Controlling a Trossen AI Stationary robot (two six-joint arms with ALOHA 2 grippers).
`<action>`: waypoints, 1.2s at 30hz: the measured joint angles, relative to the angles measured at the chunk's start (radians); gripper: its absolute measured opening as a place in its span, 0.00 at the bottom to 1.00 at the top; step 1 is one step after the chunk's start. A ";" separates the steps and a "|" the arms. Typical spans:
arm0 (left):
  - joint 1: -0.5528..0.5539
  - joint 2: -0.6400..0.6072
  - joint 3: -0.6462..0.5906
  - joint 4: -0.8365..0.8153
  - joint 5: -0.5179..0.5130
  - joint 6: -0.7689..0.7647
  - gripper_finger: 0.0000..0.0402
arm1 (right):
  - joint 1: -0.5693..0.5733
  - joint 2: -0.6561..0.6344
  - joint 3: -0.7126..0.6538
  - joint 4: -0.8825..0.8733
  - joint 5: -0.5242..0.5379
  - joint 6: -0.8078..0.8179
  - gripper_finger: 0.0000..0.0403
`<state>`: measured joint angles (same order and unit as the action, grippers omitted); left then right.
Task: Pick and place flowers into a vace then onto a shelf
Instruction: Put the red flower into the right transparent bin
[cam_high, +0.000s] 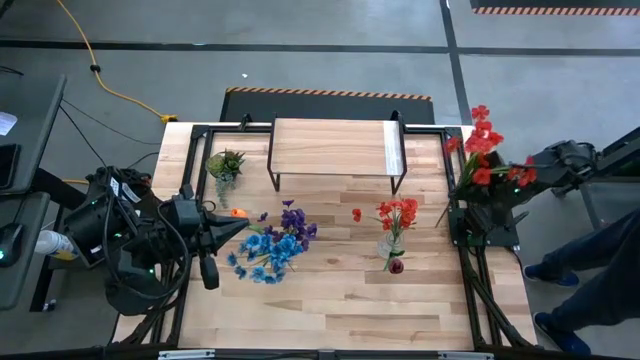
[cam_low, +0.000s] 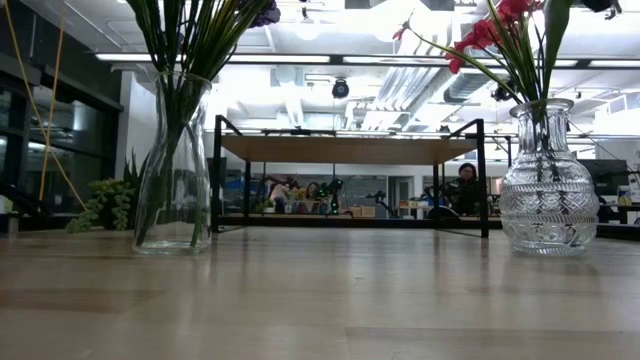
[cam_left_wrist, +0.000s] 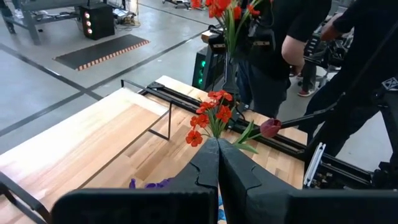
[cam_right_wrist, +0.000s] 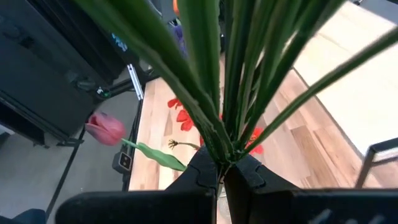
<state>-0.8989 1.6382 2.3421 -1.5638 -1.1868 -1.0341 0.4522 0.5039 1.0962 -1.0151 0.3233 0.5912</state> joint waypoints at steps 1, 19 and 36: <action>0.000 0.000 0.000 -0.003 0.000 -0.002 0.10 | 0.000 0.001 -0.018 0.016 0.000 -0.007 0.00; 0.000 0.000 0.000 -0.008 0.001 -0.016 0.10 | 0.000 -0.025 -0.265 0.279 0.008 0.008 0.00; 0.000 0.000 0.000 -0.007 0.001 -0.008 0.10 | 0.081 -0.060 -0.394 0.444 0.115 -0.004 0.00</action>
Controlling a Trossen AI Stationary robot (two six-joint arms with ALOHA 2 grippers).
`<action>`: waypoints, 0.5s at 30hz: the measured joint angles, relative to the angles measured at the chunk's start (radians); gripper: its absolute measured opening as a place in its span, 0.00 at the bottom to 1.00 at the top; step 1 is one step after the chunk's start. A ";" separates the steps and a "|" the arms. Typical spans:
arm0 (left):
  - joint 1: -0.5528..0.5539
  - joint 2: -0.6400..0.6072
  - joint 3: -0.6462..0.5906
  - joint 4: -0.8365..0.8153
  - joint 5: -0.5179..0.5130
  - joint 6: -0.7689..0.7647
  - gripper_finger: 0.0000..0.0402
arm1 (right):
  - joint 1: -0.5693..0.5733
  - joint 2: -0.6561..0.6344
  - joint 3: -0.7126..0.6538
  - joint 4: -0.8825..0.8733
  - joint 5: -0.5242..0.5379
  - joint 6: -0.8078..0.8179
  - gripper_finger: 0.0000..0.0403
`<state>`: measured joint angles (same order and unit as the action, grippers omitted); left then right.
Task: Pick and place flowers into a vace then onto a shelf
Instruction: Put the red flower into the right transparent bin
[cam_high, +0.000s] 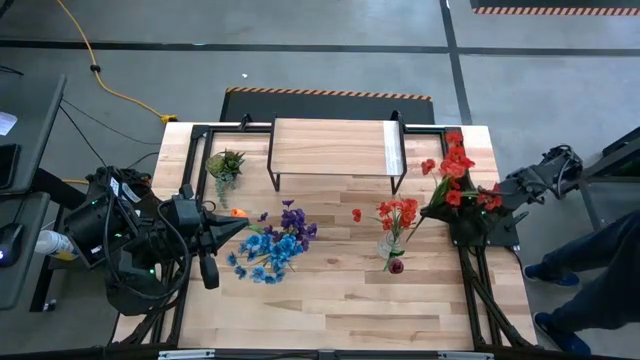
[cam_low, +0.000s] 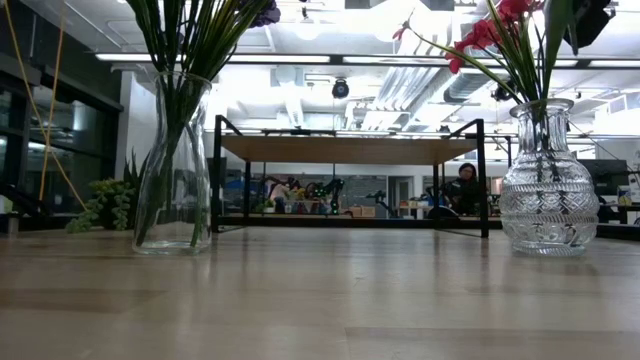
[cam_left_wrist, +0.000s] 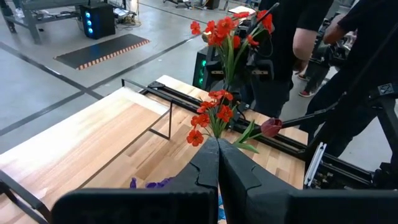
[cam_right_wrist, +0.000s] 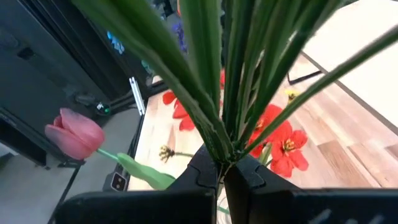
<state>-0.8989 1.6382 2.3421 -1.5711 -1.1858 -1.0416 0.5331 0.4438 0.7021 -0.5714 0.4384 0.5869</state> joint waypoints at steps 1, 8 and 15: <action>0.000 0.000 0.000 0.000 0.000 0.000 0.10 | 0.011 0.002 0.000 -0.003 0.013 0.004 0.00; 0.000 0.000 0.000 0.000 0.000 0.000 0.10 | 0.092 0.036 0.000 -0.007 0.103 0.039 0.00; 0.000 0.000 0.000 0.000 0.000 0.000 0.10 | 0.170 0.085 0.000 0.008 0.214 0.038 0.00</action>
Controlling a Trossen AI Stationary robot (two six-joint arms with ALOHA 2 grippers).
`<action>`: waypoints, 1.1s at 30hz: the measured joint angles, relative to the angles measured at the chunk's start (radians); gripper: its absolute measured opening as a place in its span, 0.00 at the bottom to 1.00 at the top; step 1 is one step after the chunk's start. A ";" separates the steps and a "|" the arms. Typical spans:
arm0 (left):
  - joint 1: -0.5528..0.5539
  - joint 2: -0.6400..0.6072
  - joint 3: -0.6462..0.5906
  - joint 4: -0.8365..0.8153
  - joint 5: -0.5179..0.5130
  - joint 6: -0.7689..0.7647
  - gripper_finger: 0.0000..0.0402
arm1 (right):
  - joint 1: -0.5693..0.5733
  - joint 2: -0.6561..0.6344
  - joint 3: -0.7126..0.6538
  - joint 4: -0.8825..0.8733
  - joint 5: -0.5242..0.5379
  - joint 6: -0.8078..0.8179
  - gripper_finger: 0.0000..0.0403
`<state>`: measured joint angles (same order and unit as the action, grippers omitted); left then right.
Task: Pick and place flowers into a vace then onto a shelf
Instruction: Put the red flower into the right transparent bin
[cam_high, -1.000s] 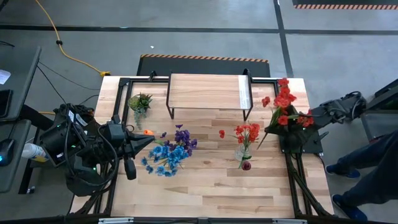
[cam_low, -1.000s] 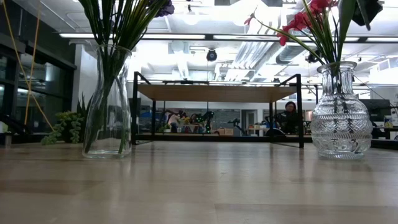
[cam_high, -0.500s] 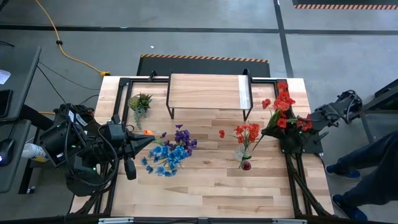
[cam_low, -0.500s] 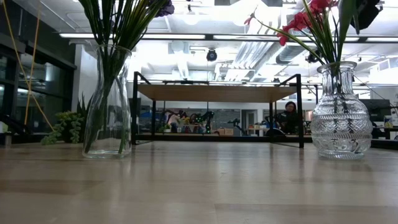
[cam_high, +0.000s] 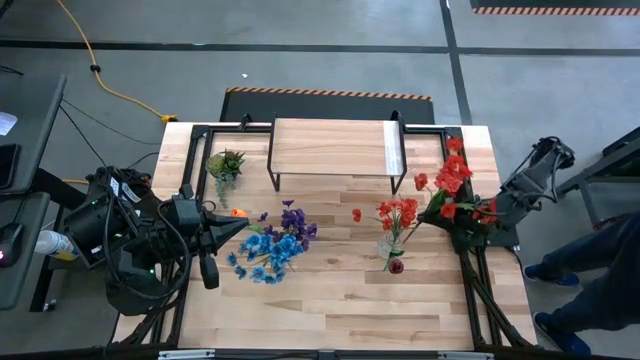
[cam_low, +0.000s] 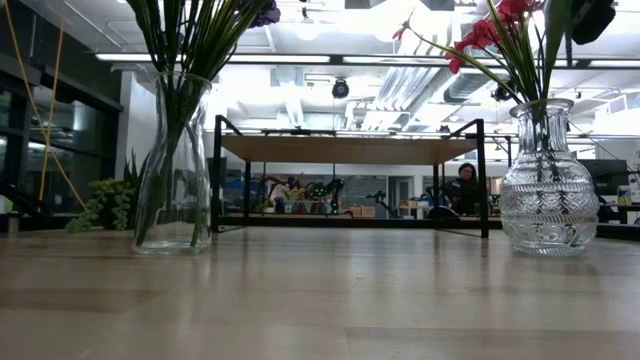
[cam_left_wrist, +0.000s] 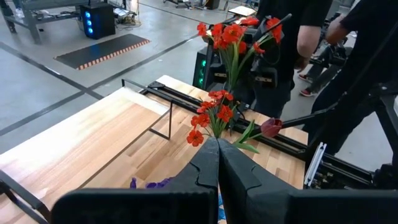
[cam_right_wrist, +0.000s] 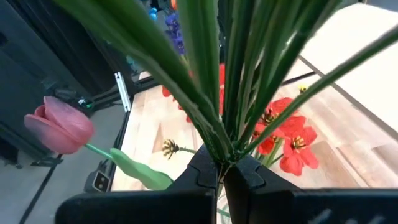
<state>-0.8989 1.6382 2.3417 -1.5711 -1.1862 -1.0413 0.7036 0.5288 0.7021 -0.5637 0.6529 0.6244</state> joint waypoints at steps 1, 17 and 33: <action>0.000 0.000 0.000 0.000 0.000 0.000 0.10 | 0.009 0.005 0.000 -0.001 0.017 0.002 0.00; 0.000 0.000 0.000 0.000 0.000 0.000 0.10 | 0.085 0.107 0.000 -0.034 0.162 0.052 0.00; 0.000 0.000 0.000 0.000 0.000 0.000 0.10 | 0.085 0.152 0.000 -0.097 0.212 0.101 0.00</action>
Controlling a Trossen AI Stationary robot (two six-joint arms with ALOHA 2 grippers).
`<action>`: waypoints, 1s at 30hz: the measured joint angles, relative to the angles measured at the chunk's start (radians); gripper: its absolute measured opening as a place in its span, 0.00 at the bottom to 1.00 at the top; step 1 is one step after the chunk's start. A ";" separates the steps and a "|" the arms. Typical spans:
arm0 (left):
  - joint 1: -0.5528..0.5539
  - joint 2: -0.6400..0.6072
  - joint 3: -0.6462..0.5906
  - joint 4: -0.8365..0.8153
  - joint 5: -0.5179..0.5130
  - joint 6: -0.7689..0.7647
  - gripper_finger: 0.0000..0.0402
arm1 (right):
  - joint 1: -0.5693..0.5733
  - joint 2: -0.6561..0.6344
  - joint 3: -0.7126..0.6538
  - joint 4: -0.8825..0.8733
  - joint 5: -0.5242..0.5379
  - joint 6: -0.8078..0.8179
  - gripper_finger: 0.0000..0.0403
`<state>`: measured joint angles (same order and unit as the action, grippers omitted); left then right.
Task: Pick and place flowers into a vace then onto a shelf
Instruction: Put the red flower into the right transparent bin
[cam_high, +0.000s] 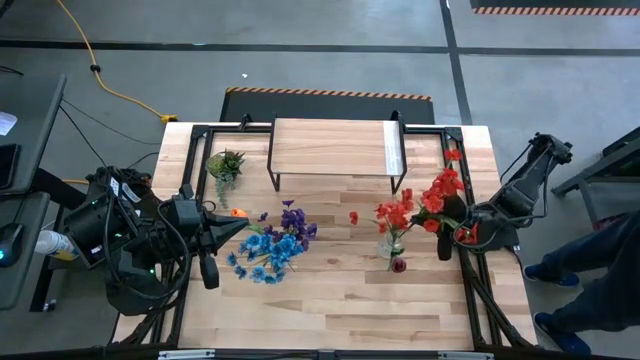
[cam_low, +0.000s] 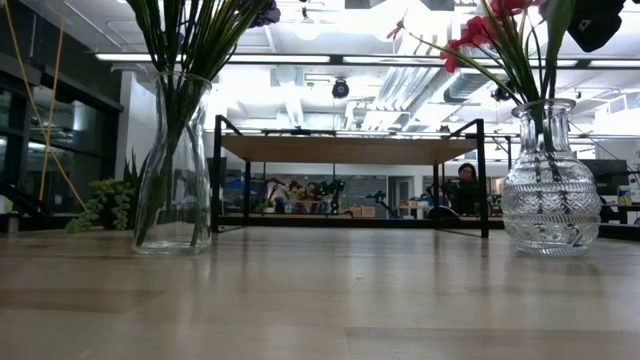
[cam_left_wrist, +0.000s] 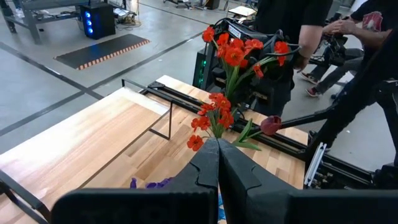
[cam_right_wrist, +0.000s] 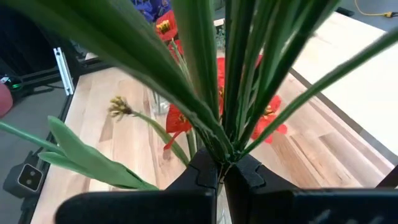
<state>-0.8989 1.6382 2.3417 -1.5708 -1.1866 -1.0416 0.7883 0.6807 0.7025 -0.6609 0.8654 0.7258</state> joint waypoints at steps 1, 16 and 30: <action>0.000 0.000 0.000 0.000 0.000 0.000 0.10 | 0.000 0.000 0.000 0.000 0.000 0.000 0.00; 0.000 0.000 0.000 0.000 0.000 0.000 0.10 | 0.000 0.056 0.000 0.024 -0.043 0.032 0.00; 0.000 0.000 0.000 0.000 0.000 0.014 0.10 | 0.000 0.106 0.000 0.037 -0.050 0.060 0.02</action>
<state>-0.8989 1.6382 2.3417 -1.5711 -1.1866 -1.0279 0.7883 0.7863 0.7029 -0.6243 0.8150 0.7860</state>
